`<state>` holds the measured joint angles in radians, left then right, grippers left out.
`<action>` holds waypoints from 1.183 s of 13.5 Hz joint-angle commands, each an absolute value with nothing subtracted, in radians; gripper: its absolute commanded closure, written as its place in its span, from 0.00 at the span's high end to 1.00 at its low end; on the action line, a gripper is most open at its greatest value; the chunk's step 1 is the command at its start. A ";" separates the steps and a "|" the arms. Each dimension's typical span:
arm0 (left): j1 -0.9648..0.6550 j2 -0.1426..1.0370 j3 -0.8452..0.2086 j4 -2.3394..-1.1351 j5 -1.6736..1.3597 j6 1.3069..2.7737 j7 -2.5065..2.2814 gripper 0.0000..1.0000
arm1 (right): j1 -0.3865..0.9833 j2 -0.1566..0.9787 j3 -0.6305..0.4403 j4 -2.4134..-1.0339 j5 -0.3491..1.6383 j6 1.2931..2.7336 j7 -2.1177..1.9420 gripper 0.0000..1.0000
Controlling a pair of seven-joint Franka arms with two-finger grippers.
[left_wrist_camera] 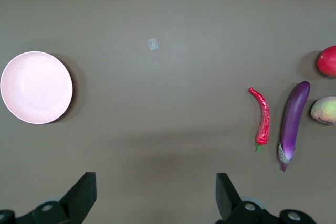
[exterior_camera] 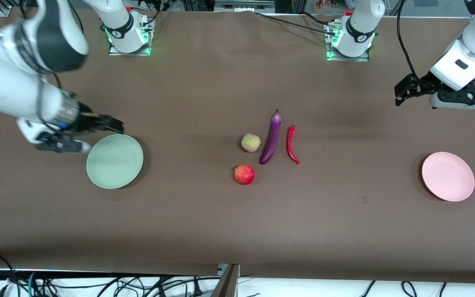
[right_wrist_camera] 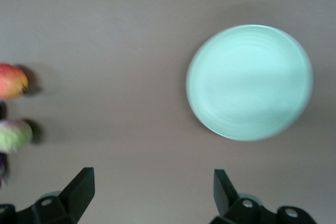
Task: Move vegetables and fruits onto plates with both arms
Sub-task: 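Reach the right gripper to the pale green peach and grasp it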
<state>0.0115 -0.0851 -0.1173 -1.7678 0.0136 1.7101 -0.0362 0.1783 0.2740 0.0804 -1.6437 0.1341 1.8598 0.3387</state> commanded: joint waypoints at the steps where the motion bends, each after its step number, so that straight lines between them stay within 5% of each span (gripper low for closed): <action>1: 0.008 -0.072 -0.115 -1.736 0.002 1.687 -0.026 1.00 | 0.288 0.423 0.078 -1.547 0.140 1.960 0.548 0.99; 8: 0.008 -0.072 -0.115 -1.736 0.002 1.687 -0.026 1.00 | 0.570 0.728 0.068 -1.338 0.117 2.221 1.141 1.00; 16: 0.008 -0.072 -0.115 -1.736 0.002 1.687 -0.026 1.00 | 0.744 0.838 0.061 -1.339 -0.028 2.347 1.402 0.99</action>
<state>0.0115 -0.0849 -0.1177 -1.7668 0.0136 1.7097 -0.0362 0.7277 0.8217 0.0736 -1.3714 -0.0080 2.3523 1.3763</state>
